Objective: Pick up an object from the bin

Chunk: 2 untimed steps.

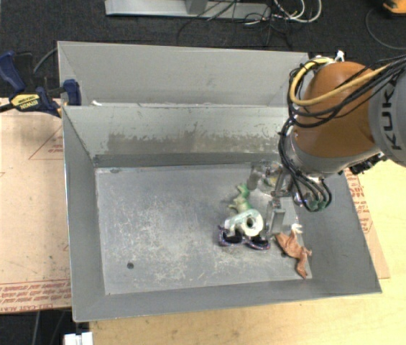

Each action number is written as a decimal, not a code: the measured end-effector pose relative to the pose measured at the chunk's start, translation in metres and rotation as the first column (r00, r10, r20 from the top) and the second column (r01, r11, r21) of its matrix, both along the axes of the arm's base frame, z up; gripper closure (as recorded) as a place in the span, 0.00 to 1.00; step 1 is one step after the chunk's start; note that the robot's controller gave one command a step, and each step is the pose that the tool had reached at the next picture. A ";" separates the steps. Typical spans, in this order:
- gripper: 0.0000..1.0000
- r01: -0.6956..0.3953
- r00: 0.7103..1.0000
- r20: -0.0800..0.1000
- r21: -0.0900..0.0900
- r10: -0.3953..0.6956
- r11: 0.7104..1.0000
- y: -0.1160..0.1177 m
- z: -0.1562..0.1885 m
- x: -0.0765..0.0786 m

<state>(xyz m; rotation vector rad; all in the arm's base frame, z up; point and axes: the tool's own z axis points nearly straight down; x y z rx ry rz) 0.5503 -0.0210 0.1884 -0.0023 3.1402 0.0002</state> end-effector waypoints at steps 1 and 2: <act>0.00 0.000 1.000 0.000 0.000 0.000 1.000 0.000 0.000 0.000; 0.00 0.057 0.998 0.005 0.002 -0.057 0.998 0.010 -0.075 -0.020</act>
Offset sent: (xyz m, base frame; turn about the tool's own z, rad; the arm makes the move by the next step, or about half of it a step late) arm -0.0230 0.0105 -0.0826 0.0625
